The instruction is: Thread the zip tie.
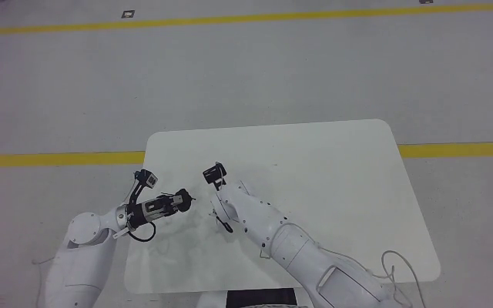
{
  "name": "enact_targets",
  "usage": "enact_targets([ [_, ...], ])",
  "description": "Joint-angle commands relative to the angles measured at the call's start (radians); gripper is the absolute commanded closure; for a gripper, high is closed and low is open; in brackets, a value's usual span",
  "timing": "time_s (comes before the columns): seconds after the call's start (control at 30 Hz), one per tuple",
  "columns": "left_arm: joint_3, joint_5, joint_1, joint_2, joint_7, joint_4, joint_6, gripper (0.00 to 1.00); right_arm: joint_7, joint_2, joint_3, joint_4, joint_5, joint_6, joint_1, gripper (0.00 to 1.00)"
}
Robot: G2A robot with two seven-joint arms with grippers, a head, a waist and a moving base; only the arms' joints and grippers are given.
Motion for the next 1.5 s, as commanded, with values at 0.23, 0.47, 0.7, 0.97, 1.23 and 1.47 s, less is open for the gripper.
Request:
enact_targets([
  [0.23,0.000,0.000,0.000,0.000,0.000,0.000,0.000,1.00,-0.007,-0.013,0.028,0.000,-0.040,0.000,-0.016,0.83],
  [0.47,0.000,0.000,0.000,0.000,0.000,0.000,0.000,1.00,-0.014,-0.018,0.048,-0.007,-0.062,0.000,-0.024,0.85],
  [0.7,0.000,0.000,0.000,0.000,0.000,0.000,0.000,1.00,-0.011,-0.016,0.057,-0.017,-0.073,0.000,-0.033,0.91],
  [0.97,0.000,0.000,0.000,0.000,0.000,0.000,0.000,1.00,-0.011,-0.016,0.059,-0.009,-0.068,0.000,-0.034,0.96],
  [1.23,0.000,0.000,0.000,0.000,0.000,0.000,0.000,1.00,-0.014,-0.016,0.059,-0.008,-0.063,0.000,-0.033,1.00],
  [1.47,0.000,0.000,0.000,0.000,0.000,0.000,0.000,1.00,-0.015,-0.010,0.075,-0.056,-0.060,0.000,-0.050,1.00],
])
